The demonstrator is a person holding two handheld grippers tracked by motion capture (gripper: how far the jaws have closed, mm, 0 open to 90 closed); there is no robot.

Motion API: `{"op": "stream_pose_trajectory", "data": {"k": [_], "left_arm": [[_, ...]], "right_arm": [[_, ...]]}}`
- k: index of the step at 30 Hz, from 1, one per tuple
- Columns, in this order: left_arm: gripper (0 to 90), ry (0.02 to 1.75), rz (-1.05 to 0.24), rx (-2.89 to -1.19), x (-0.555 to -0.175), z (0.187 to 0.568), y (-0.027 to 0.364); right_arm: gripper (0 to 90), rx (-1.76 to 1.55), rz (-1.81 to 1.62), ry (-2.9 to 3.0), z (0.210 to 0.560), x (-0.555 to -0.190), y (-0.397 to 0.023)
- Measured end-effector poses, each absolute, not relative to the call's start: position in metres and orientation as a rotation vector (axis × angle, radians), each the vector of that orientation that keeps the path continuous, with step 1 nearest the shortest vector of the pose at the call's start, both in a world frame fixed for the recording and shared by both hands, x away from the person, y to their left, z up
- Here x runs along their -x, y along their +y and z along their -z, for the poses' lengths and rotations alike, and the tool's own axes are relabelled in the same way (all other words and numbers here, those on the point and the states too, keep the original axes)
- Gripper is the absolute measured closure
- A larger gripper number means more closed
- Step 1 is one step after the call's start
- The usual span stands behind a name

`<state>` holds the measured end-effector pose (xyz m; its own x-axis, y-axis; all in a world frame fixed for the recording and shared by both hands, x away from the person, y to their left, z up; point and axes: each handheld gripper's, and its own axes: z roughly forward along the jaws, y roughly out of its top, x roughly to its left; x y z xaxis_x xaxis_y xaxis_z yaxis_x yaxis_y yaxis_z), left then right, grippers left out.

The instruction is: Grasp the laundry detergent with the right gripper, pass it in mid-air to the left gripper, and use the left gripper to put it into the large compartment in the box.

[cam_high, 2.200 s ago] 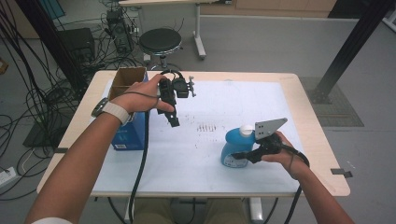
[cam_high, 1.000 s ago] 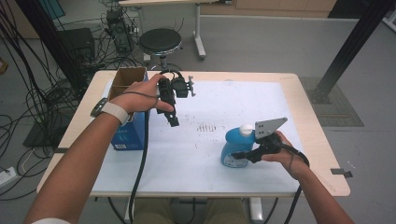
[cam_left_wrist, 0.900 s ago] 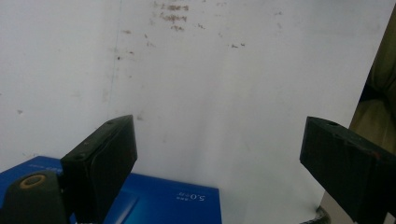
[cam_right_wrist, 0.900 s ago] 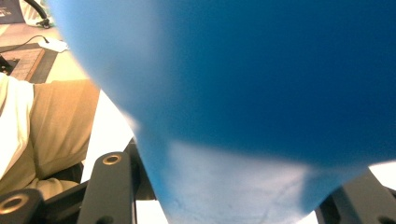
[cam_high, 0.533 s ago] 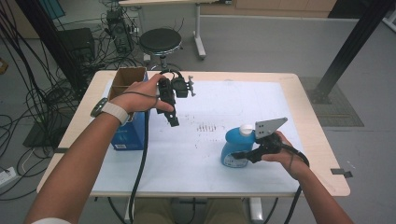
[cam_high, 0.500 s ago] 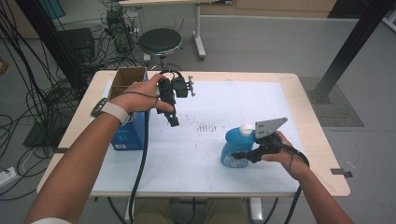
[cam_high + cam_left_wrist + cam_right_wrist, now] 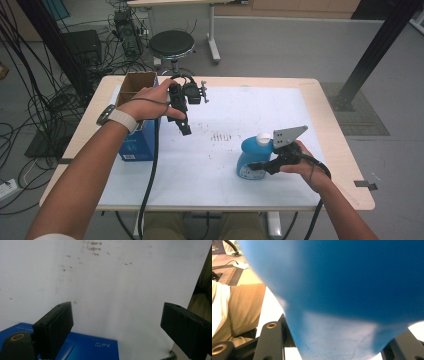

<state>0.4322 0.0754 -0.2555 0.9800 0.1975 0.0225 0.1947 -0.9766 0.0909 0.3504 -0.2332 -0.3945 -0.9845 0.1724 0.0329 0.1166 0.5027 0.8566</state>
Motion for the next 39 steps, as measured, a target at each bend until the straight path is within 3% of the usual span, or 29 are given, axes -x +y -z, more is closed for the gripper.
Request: {"op": "stream_pose_trajectory", "data": {"k": [39], "left_arm": [[11.4, 0.304, -0.059, -3.034, -0.432, 0.2546, 0.0768]], "right_arm": [[43.5, -0.272, -1.538, 2.676, 0.3955, -0.3525, -0.2336]]}}
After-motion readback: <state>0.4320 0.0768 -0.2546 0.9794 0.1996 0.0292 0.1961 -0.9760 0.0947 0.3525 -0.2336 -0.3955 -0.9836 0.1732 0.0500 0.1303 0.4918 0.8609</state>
